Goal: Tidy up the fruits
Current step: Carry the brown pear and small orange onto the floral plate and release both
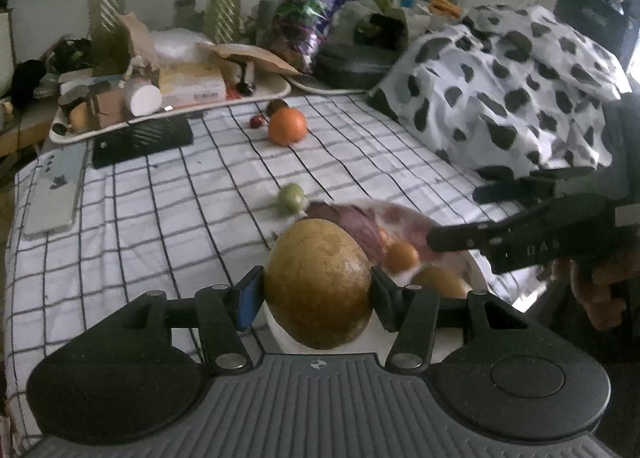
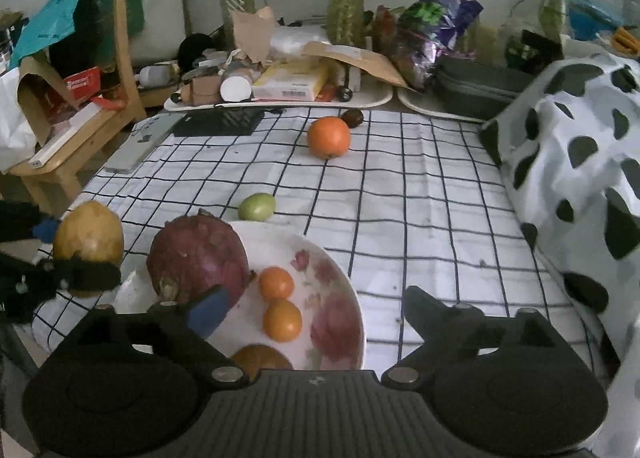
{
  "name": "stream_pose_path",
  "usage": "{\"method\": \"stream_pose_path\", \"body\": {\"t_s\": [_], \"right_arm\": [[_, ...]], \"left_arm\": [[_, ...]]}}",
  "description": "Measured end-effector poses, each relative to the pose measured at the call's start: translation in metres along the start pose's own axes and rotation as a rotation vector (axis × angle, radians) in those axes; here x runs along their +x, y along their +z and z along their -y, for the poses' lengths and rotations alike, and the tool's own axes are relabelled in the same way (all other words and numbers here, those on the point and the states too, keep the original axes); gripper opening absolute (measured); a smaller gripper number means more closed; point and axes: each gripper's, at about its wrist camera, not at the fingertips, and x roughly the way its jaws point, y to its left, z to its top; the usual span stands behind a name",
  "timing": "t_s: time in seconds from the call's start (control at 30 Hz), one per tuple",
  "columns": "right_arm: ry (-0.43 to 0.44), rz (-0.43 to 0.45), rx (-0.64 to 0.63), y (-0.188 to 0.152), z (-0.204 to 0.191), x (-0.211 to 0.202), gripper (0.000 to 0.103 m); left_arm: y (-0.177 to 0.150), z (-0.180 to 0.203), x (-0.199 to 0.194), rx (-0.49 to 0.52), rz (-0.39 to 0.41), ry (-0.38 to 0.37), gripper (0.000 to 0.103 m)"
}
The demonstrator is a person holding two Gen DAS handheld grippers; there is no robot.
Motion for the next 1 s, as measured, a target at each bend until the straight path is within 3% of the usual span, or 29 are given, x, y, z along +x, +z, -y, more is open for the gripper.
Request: {"method": "stream_pose_path", "body": {"t_s": [0.4, 0.8, 0.9, 1.0], "right_arm": [[-0.008, 0.016, -0.019, -0.017, -0.01, -0.019, 0.103], [-0.01, 0.002, -0.017, -0.017, -0.008, -0.014, 0.103], [-0.012, -0.004, -0.011, -0.017, -0.006, -0.013, 0.103], [-0.013, -0.008, -0.007, -0.017, -0.006, -0.013, 0.103]], "left_arm": [[-0.021, 0.041, 0.015, 0.132, -0.085, -0.059, 0.053], [-0.027, 0.051, 0.038, 0.2, -0.171, -0.004, 0.054], [-0.028, 0.054, 0.031, 0.225, -0.133, -0.023, 0.071], [-0.024, 0.051, 0.023, 0.199, -0.099, -0.051, 0.073]]}}
